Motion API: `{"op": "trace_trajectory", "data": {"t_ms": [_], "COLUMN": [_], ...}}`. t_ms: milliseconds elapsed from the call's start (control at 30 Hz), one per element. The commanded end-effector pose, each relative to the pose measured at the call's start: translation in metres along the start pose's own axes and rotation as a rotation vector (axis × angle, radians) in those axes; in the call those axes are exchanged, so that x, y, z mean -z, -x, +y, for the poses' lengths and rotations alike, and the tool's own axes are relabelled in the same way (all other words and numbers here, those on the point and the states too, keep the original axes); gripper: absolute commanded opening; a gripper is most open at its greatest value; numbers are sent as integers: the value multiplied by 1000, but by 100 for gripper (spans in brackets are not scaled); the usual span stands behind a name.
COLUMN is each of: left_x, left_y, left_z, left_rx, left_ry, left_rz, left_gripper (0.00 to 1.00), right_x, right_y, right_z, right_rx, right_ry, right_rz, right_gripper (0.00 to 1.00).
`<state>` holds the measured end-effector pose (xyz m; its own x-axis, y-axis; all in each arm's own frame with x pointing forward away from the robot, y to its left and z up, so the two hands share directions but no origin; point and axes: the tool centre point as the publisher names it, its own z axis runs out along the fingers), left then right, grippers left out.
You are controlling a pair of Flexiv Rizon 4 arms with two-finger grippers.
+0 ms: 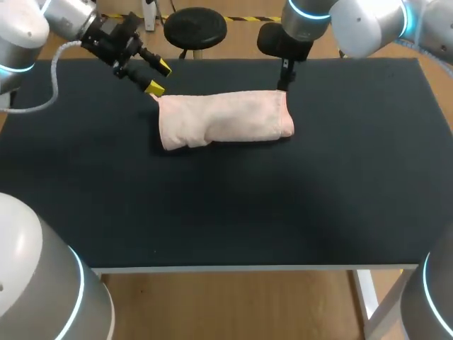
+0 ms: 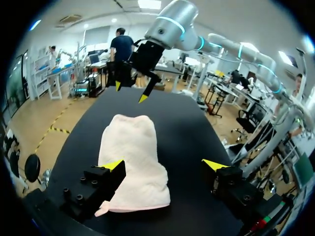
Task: Fold the towel
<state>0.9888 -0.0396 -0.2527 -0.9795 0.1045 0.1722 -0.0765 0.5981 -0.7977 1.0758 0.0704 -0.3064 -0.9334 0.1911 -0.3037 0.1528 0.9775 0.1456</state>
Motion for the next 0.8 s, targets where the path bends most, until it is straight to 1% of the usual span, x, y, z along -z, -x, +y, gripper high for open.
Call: {"op": "trace_trajectory", "data": {"t_ms": [33,167,300,433,667,800], "left_x": [-3,-5,-3,3,9,11], "left_y": [-9,-14,-22,-30,-41,-42], "left_z": [5,13,20,27,39,45], "left_rx": [-59,-76,-95,-68,-35,-17], "left_ry": [-50,-53,-40,-46,-36,-26], "left_rz": [-17,-30,-108,-174,-228,-248], "left_gripper": [100,100,100,100,100,100], "right_x": [5,6,8,8,9,10], "right_y": [0,-1,-3,-5,-7,-8], "right_z": [-2,-2,-1,1,7,8], "right_rx": [4,11,21,35,63,74], "right_ry": [-4,-8,-7,-4,6,9], "right_rz": [0,0,1,7,12,13], "right_gripper": [100,100,100,100,100,100]}}
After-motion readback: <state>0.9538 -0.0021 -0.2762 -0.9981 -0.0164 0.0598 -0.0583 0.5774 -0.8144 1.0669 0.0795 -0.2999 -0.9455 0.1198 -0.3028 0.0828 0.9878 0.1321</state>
